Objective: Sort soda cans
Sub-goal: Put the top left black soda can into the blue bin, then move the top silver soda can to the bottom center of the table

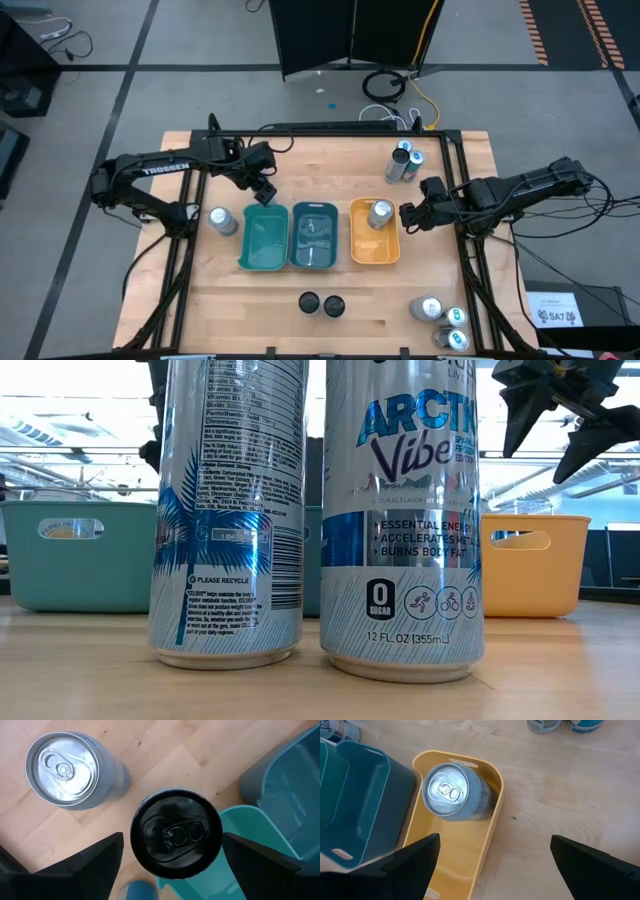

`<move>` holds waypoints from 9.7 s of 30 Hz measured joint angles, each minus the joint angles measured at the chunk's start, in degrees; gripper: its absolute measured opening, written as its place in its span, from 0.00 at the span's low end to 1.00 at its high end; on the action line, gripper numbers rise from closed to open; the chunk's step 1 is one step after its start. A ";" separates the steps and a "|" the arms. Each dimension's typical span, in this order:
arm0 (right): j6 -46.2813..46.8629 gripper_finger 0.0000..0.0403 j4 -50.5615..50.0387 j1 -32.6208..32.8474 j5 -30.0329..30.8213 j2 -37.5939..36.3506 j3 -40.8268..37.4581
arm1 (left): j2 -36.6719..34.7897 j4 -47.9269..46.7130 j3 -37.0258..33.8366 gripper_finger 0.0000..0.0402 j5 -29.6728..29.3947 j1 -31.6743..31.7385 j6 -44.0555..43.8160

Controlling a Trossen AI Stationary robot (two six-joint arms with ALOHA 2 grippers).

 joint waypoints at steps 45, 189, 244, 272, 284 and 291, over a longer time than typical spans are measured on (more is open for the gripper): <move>-0.65 0.93 0.61 0.01 -0.20 0.00 0.00 | -0.06 0.98 0.02 0.67 0.91 0.00 -1.48; -3.03 0.93 0.90 0.02 0.06 0.00 0.00 | 33.37 -9.42 45.24 0.69 1.33 -17.33 9.75; -5.83 0.93 0.92 0.02 -0.20 0.00 -0.02 | 37.95 -3.31 41.83 0.69 -2.98 -17.20 7.50; -5.76 0.93 0.94 0.01 -0.20 -0.02 -0.02 | 37.71 -8.82 44.43 0.87 -3.26 -17.20 6.08; -5.57 0.93 1.15 0.02 0.00 0.00 -0.02 | 33.16 -15.49 47.01 0.87 -5.04 -17.34 7.22; -4.72 0.93 1.66 0.00 0.04 0.00 -0.02 | 25.38 -15.41 46.43 0.87 -11.27 -17.64 6.03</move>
